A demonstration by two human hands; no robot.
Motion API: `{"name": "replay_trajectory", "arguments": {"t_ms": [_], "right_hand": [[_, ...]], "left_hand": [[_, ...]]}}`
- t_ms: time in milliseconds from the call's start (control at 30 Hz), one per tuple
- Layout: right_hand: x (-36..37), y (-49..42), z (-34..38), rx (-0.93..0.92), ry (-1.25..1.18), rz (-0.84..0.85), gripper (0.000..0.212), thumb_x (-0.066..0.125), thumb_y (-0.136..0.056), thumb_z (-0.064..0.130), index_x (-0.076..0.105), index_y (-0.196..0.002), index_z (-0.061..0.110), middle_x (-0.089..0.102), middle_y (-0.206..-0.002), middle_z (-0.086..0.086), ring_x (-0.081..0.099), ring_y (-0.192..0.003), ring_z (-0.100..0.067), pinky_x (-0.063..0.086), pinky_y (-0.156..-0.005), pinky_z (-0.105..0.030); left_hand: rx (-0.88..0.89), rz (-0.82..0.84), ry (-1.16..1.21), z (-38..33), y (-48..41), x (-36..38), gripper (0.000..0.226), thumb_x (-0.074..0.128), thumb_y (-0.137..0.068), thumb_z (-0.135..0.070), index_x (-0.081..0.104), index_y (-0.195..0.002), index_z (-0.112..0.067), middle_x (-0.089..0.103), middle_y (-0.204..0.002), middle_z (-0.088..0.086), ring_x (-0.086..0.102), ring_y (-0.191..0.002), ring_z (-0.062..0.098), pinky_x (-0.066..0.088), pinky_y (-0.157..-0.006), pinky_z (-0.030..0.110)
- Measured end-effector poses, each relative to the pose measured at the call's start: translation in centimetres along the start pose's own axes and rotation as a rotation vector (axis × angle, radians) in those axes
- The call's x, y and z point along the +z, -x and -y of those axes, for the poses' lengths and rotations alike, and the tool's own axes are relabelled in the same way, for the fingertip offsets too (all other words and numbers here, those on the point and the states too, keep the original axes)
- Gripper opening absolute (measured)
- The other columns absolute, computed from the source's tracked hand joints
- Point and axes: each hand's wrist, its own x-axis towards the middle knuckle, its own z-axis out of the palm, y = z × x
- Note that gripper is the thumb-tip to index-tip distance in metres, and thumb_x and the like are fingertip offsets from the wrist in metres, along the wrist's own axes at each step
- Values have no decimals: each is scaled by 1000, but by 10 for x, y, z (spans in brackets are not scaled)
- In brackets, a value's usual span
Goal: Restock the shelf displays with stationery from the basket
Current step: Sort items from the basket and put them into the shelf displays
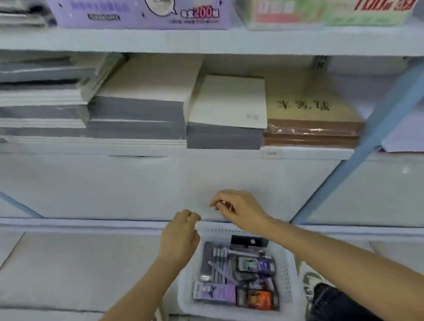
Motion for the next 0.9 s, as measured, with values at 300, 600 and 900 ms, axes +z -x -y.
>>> {"name": "replay_trajectory", "arguments": {"t_ms": [300, 600, 900], "right_hand": [[122, 80, -97, 425, -6, 508, 60, 56, -96, 29, 28, -148, 28, 35, -148, 0, 55, -114, -17, 48, -97, -35], [167, 62, -96, 481, -32, 274, 36, 59, -95, 26, 50, -128, 16, 39, -126, -1, 52, -95, -13, 46, -86, -27], [131, 74, -116, 624, -255, 192, 14, 69, -88, 22, 69, -101, 17, 61, -86, 12, 56, -79, -3, 39, -65, -11]], "left_hand": [[-100, 301, 81, 38, 60, 103, 64, 47, -100, -24, 13, -154, -21, -26, -156, -5, 21, -146, 18, 33, -112, 29], [-83, 160, 149, 41, 61, 117, 58, 52, -98, -21, 29, -151, -13, -1, -162, 0, 37, -139, 23, 39, -109, 35], [-102, 110, 137, 36, 54, 110, 43, 56, -96, -19, 50, -138, -12, 21, -159, 9, 35, -139, 29, 35, -110, 40]]}}
